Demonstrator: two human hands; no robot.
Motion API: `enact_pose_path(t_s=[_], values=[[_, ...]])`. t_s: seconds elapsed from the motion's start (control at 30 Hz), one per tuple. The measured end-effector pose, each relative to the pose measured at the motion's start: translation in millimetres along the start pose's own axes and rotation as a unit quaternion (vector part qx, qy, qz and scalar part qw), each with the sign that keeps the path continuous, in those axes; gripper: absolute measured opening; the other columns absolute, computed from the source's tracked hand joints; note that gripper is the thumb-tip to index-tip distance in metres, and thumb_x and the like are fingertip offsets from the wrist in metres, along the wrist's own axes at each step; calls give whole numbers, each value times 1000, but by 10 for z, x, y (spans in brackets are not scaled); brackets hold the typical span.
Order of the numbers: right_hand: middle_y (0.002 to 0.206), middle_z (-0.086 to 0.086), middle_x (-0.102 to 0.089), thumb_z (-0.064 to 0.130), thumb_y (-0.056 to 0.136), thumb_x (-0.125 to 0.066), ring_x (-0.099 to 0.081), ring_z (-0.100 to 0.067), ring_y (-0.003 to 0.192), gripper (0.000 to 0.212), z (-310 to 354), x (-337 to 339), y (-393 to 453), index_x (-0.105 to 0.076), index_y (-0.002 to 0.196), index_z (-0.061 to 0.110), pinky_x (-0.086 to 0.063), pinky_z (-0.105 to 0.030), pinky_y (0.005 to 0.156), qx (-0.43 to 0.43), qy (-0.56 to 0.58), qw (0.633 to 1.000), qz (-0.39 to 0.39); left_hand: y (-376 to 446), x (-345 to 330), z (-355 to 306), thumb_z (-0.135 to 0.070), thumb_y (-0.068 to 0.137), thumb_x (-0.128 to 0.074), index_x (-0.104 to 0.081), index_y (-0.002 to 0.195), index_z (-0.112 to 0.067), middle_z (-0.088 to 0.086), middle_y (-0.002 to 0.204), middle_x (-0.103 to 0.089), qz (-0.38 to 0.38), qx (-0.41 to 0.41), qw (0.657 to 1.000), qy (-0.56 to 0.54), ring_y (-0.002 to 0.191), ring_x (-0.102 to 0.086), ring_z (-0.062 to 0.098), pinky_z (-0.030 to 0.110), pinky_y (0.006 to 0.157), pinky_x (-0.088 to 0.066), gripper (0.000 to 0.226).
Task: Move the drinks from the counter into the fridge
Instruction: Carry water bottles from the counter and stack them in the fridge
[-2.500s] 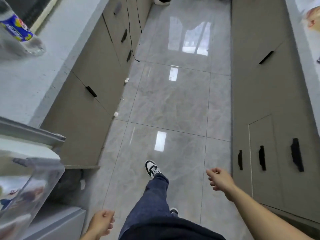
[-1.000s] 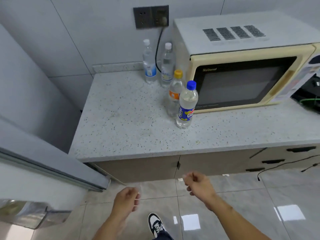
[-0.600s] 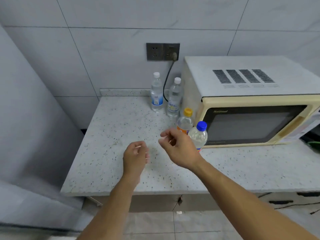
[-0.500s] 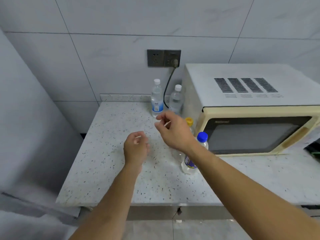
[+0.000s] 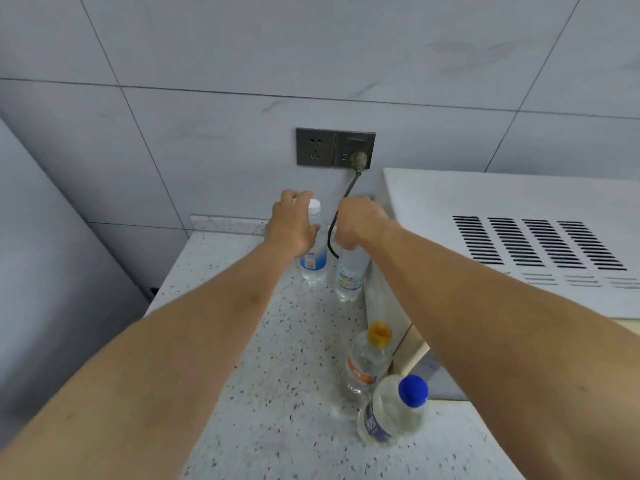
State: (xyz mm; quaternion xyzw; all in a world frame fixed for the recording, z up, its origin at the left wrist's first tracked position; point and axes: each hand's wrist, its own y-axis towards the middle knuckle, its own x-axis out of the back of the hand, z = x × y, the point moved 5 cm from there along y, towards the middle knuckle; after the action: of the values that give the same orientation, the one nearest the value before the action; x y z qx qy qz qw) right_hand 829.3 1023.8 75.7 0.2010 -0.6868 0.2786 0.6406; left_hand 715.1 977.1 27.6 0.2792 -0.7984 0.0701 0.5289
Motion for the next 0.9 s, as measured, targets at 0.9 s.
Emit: enact_pose_path(t_s=[0.9], values=[[98, -8, -68, 1, 83, -58, -66, -24, 84, 16, 369, -276, -359, -66, 96, 8, -59, -34, 74, 42, 59, 997, 19, -1253, 224, 571, -15, 88, -70, -68, 110, -21, 5, 114, -62, -103, 83, 977, -168, 79, -53, 10, 5, 62, -31, 24]])
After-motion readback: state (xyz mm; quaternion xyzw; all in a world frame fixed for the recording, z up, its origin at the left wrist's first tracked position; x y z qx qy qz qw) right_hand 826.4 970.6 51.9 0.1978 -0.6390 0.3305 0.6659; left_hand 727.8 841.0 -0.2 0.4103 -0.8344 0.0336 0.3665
